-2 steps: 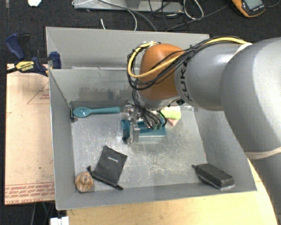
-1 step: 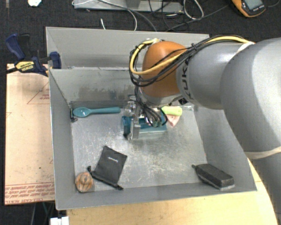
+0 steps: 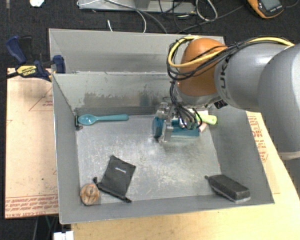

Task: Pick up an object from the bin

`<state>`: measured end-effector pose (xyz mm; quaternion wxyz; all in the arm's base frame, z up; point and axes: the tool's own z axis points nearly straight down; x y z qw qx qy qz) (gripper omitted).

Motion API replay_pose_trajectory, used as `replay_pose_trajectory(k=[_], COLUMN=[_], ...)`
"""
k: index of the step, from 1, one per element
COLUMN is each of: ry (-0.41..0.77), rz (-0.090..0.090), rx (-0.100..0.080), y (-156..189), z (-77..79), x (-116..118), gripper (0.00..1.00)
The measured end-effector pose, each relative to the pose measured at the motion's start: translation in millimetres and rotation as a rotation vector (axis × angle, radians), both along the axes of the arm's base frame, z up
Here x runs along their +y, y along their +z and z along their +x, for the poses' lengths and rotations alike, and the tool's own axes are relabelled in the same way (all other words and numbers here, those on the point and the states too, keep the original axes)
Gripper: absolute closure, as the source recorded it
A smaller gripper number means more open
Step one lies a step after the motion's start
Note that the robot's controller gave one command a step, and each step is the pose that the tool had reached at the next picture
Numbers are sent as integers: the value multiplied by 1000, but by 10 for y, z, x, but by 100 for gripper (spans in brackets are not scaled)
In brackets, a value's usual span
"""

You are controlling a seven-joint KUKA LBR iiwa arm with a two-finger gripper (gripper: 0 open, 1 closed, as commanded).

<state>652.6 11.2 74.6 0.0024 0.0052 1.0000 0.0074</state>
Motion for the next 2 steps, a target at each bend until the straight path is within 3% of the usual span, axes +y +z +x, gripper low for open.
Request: replay_pose_trajectory(k=[1, 2], ry=[29, 17], rz=[1, 0], rx=[7, 11], y=[727, 1477], z=[-30, -175], x=[237, 125], gripper=[100, 100])
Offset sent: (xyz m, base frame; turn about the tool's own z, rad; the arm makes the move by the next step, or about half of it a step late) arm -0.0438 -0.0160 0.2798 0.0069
